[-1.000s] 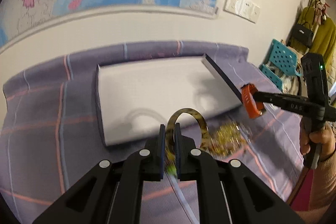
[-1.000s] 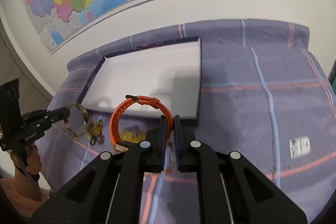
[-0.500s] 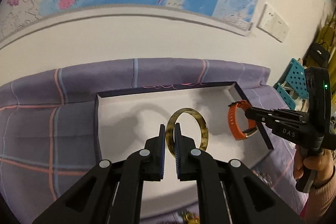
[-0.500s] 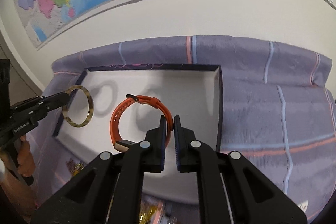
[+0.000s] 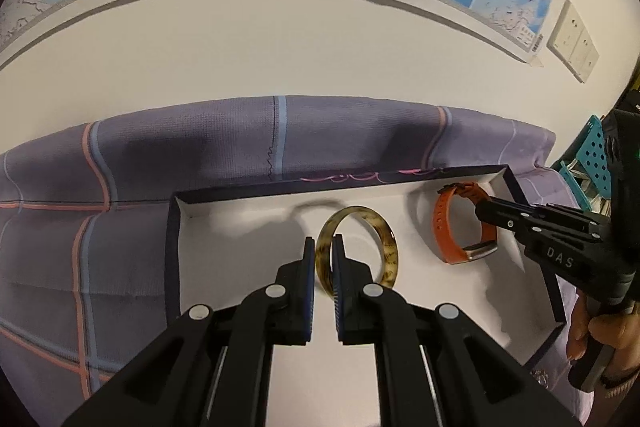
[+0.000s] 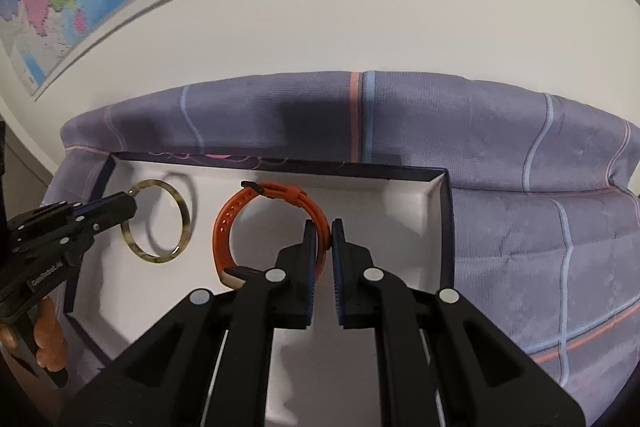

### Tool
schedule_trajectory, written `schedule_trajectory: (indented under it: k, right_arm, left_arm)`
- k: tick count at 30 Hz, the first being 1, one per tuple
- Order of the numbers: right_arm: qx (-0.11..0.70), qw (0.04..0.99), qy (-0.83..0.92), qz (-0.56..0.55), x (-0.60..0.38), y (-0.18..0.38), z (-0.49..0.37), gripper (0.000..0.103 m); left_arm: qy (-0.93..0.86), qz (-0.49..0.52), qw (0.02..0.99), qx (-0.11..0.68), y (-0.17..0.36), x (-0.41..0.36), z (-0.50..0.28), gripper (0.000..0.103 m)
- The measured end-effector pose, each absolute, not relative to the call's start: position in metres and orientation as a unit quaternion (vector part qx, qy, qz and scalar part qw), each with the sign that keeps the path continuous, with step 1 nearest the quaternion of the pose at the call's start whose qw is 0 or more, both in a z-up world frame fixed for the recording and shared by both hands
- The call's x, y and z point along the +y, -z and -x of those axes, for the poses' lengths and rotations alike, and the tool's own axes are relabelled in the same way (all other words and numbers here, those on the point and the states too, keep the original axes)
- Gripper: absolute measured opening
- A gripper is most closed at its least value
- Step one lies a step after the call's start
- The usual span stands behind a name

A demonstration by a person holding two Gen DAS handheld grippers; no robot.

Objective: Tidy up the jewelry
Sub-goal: 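Carry the bangle and watch into the white tray and open both tools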

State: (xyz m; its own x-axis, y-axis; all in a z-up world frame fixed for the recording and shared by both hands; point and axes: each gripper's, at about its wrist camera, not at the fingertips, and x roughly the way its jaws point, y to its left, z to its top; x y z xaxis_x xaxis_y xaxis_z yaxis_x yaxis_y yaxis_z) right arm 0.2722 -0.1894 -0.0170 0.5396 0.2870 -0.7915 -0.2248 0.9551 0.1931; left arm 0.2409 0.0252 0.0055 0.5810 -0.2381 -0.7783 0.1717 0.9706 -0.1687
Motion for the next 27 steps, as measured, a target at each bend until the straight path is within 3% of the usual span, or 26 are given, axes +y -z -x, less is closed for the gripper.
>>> schedule_trajectory:
  k: [7,10,12,14,15,17,20,24,27]
  right_arm:
    - [0.461,0.876,-0.134,-0.039,-0.187,0.019,-0.281,0.009]
    - [0.460,0.878,-0.128,-0.043,-0.180,0.019,-0.283,0.016]
    - [0.454,0.881,-0.121,-0.050,-0.182,0.018,-0.283,0.021]
    - [0.449,0.884,-0.120,-0.059,-0.185,0.015,-0.279,0.026]
    - [0.441,0.886,-0.124,-0.065,-0.189,0.012,-0.275,0.030]
    - [0.429,0.889,-0.139,-0.074,-0.193,0.005,-0.263,0.033]
    - [0.400,0.897,-0.172,-0.072,-0.199,-0.013,-0.234,0.041]
    - [0.365,0.901,-0.228,-0.056,-0.208,-0.033,-0.180,0.053]
    - [0.360,0.896,-0.256,-0.045,-0.212,-0.035,-0.146,0.053]
  left_arm:
    - [0.091,0.043,0.881,0.462,-0.002,0.029,-0.261,0.006]
    - [0.087,0.049,0.877,0.469,-0.001,0.030,-0.266,0.007]
    - [0.080,0.051,0.878,0.469,-0.001,0.032,-0.267,0.012]
    - [0.077,0.054,0.879,0.468,-0.002,0.034,-0.266,0.027]
    - [0.077,0.055,0.881,0.463,-0.003,0.035,-0.263,0.029]
    - [0.077,0.052,0.888,0.451,-0.009,0.038,-0.255,0.048]
    - [0.081,0.036,0.905,0.415,-0.024,0.041,-0.233,0.056]
    - [0.101,0.016,0.919,0.382,-0.041,0.042,-0.195,0.059]
    - [0.115,0.000,0.923,0.366,-0.046,0.043,-0.166,0.065]
